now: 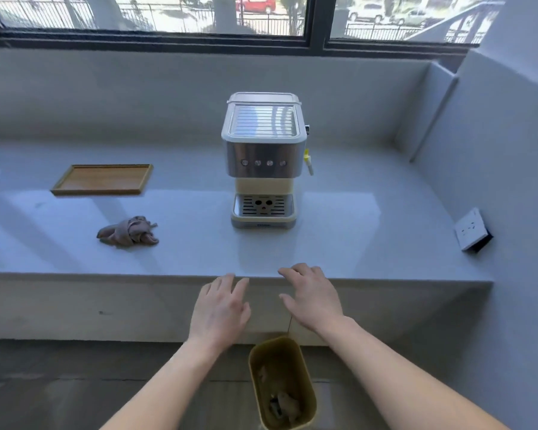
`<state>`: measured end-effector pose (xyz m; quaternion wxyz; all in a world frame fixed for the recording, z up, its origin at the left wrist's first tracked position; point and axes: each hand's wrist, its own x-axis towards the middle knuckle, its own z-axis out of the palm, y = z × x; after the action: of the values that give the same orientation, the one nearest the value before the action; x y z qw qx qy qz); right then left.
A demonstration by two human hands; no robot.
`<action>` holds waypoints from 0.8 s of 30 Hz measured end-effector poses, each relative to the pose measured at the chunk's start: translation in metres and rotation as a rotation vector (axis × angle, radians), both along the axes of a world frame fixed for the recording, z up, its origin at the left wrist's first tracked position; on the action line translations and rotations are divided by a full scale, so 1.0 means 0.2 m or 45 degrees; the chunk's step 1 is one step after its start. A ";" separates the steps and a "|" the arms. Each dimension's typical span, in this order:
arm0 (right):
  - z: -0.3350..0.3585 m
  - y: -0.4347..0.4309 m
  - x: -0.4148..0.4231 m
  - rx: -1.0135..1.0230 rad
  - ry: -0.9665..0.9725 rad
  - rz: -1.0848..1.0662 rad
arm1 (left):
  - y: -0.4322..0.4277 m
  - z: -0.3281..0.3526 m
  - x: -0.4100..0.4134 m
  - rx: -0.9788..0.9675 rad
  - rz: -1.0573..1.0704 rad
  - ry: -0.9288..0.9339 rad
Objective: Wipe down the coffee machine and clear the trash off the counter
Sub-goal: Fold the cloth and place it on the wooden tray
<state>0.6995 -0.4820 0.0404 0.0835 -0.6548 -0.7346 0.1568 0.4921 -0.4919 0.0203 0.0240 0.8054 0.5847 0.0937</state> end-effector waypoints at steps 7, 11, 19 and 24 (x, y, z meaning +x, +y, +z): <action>0.14 0.12 -0.22 0.095 -0.044 0.053 | 0.16 0.14 -0.27 0.145 0.063 0.016; 0.20 0.19 -0.43 0.109 -0.047 0.024 | 0.24 0.18 -0.48 0.140 0.092 0.046; 0.31 0.35 -0.81 0.132 -0.048 -0.021 | 0.36 0.27 -0.89 0.123 0.105 0.045; 0.32 0.45 -0.99 0.132 -0.095 0.037 | 0.42 0.31 -1.07 0.122 0.126 0.053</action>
<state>0.5008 -0.3911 0.1040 0.0878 -0.6442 -0.7538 0.0952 0.2778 -0.4079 0.0817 -0.0314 0.7776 0.6190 0.1059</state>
